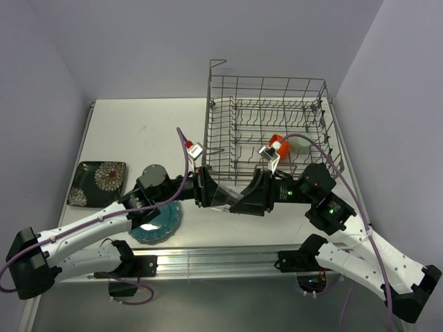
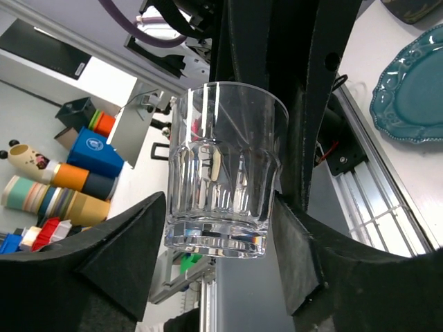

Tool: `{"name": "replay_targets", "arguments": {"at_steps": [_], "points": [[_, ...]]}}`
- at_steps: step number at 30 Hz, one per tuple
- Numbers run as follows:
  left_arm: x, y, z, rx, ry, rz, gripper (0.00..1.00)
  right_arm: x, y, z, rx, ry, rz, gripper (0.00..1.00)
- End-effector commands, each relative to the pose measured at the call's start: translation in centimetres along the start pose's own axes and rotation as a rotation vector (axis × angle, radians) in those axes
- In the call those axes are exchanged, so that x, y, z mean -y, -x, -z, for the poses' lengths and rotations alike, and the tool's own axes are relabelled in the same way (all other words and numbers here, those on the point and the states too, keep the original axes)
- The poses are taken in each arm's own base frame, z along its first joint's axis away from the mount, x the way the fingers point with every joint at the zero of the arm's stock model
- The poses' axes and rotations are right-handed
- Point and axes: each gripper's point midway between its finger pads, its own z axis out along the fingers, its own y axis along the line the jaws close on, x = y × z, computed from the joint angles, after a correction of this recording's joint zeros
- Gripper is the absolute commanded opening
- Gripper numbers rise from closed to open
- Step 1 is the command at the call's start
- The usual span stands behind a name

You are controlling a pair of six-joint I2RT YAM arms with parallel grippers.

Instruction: Load the mixed dishes into the dish rack

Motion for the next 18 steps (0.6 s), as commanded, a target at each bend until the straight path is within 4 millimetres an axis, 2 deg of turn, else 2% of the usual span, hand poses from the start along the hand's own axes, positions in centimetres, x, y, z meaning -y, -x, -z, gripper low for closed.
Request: {"name": "replay_targets", "arguments": {"at_steps": [1,4,7,12,18], "points": [[2.44,0.98,-0.15,0.047,-0.089,-0.049,0.00,-0.97,0.75,-0.60,0.024,0.025,0.052,0.68],[2.54,0.88,0.03,0.049,-0.096,-0.048,0.00,-0.82,0.88,-0.61,0.030,0.014,0.059,0.63],[2.69,0.77,0.17,0.051,-0.111,-0.042,0.00,-0.72,1.04,-0.61,0.042,0.010,0.061,0.62],[2.76,0.64,0.39,0.053,-0.118,-0.036,0.00,-0.67,1.11,-0.74,0.046,0.017,0.055,0.68],[2.88,0.55,0.53,0.053,-0.127,-0.036,0.00,-0.83,1.33,-0.86,0.049,0.018,0.056,0.69]]}}
